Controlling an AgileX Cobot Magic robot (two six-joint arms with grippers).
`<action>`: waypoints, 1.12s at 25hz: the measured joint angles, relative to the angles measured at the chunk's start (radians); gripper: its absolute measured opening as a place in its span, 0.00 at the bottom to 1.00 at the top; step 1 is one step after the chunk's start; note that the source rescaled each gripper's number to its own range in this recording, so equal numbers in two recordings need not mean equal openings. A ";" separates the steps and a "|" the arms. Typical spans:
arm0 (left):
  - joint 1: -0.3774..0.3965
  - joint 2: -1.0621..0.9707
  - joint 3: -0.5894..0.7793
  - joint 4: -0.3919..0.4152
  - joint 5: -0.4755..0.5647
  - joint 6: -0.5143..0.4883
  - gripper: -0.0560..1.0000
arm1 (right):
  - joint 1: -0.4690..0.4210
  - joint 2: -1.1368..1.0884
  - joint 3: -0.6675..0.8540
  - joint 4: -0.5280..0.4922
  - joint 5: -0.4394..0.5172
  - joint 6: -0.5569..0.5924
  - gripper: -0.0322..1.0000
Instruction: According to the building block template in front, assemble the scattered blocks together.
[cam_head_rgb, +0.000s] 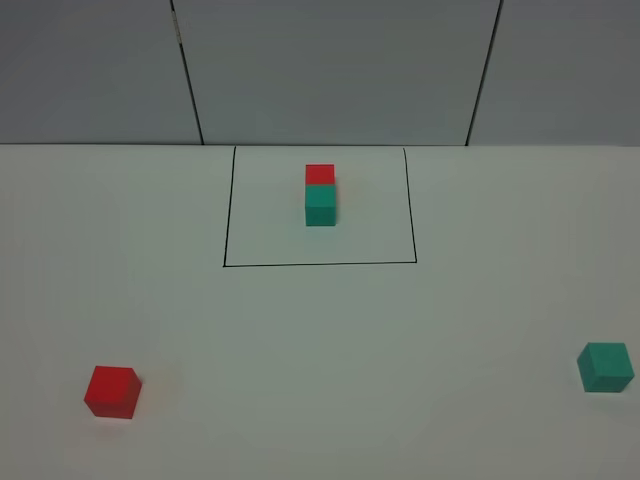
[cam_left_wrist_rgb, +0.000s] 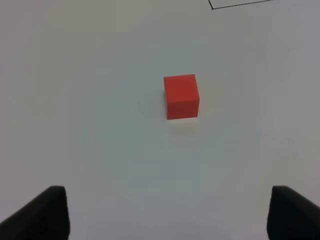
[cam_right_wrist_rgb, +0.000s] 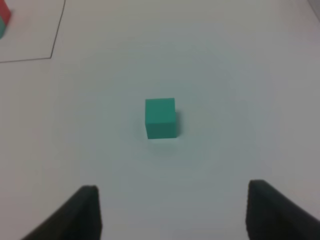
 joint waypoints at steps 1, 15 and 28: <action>0.000 0.000 0.000 0.000 0.000 0.000 0.88 | 0.000 0.000 0.000 0.000 0.000 0.000 0.57; 0.000 0.000 0.000 0.000 0.000 0.000 0.88 | 0.000 0.000 0.000 0.000 0.000 0.000 0.57; 0.000 0.000 0.000 0.000 0.000 0.000 0.88 | 0.000 0.000 0.000 0.000 0.000 0.000 0.57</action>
